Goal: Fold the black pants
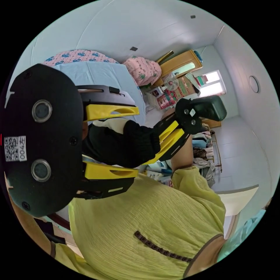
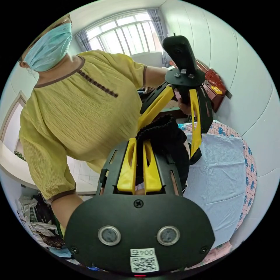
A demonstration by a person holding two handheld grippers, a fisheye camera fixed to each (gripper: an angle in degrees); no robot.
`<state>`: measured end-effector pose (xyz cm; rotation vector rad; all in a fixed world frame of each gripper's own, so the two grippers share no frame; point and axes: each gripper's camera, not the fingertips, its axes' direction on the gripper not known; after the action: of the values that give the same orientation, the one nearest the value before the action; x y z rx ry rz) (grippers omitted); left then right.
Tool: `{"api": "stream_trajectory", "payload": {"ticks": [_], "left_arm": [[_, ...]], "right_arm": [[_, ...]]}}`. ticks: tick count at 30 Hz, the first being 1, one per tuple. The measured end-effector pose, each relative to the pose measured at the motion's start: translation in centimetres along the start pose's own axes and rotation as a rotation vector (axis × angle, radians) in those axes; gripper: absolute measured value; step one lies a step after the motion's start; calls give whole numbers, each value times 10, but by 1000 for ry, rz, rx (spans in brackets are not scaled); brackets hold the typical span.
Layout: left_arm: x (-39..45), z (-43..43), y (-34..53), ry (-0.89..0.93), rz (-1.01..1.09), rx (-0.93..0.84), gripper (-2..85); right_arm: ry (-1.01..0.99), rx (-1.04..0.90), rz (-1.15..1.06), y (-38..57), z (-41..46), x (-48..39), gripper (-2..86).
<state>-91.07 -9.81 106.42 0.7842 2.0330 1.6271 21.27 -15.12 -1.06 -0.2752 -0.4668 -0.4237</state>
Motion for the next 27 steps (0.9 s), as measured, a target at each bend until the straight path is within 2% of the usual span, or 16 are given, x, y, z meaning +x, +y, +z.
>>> {"api": "stream_trajectory", "payload": {"ticks": [7, 13, 16, 19, 21, 27], "left_arm": [[-25, 5, -9, 93, 13, 53, 150], [-48, 4, -9, 73, 20, 67, 63], [-63, 6, -18, -11, -3, 19, 37], [-91, -3, -26, -100, -121, -10, 25], [-112, -16, -32, -195, -204, -23, 20], [-157, -78, -53, -388, -377, -21, 15]], "right_arm": [[-22, -97, 6, -3, 10, -1, 44], [1, -51, 41, 12, 9, -6, 43], [56, -15, 99, 28, 5, -7, 44], [112, 127, 237, 59, -9, -1, 50], [180, 338, 404, 94, -23, 1, 68], [397, 842, 662, 186, -15, -49, 180]]}}
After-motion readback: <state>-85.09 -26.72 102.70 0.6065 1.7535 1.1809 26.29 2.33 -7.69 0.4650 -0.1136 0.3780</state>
